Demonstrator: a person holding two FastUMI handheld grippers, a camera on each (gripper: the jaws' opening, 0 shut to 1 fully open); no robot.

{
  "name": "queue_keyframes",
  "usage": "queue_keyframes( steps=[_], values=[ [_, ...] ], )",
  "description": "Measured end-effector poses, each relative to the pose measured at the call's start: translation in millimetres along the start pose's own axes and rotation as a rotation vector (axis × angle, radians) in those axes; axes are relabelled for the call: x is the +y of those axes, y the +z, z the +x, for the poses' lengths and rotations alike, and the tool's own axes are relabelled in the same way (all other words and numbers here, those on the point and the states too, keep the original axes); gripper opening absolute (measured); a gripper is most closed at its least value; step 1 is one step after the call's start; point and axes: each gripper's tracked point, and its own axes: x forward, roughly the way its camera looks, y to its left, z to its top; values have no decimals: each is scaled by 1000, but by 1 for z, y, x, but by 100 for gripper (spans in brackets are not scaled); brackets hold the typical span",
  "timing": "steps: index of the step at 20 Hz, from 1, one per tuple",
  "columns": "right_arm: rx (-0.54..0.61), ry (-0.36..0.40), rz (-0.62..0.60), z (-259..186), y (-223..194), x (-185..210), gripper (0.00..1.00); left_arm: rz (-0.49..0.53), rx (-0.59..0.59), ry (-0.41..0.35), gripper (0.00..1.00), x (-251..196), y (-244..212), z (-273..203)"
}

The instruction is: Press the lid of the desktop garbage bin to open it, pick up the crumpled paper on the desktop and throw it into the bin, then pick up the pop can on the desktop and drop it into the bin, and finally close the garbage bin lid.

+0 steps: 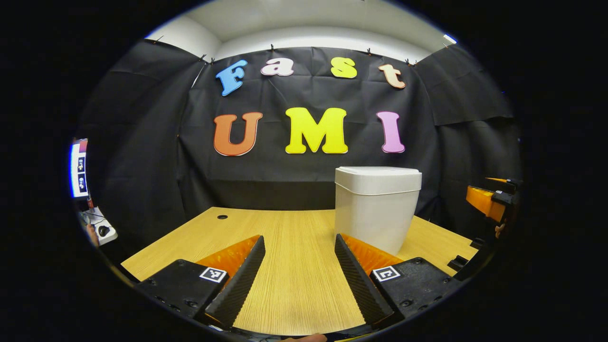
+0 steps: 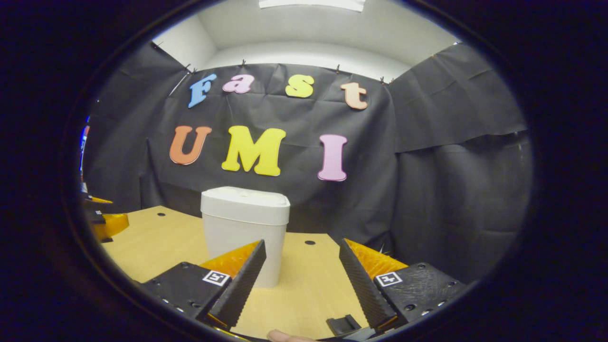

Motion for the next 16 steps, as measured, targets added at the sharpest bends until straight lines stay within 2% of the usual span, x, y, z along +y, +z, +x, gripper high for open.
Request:
queue_keyframes(
  steps=[1, 2, 7, 8, 10, 16],
  values=[
    [0, 4, -2, 1, 0, 4, 98, 3, -3, -1, 95, 0, 0, 0],
    [3, 6, -8, 2, 0, 7, 95, 3, -6, 1, 95, 0, 2, 0],
    [4, 19, -44, 5, 2, 25, 95, -9, -4, 10, 95, 6, 2, -1],
    [8, 26, -52, 4, 0, 30, 98, -11, -5, 12, 95, 7, 2, -1],
    [11, 34, -65, 4, -1, 37, 95, -14, -8, 13, 95, 9, 2, -2],
    [17, 36, -49, 7, -2, 43, 98, -9, -5, 7, 95, 6, 3, 0]
  ],
)
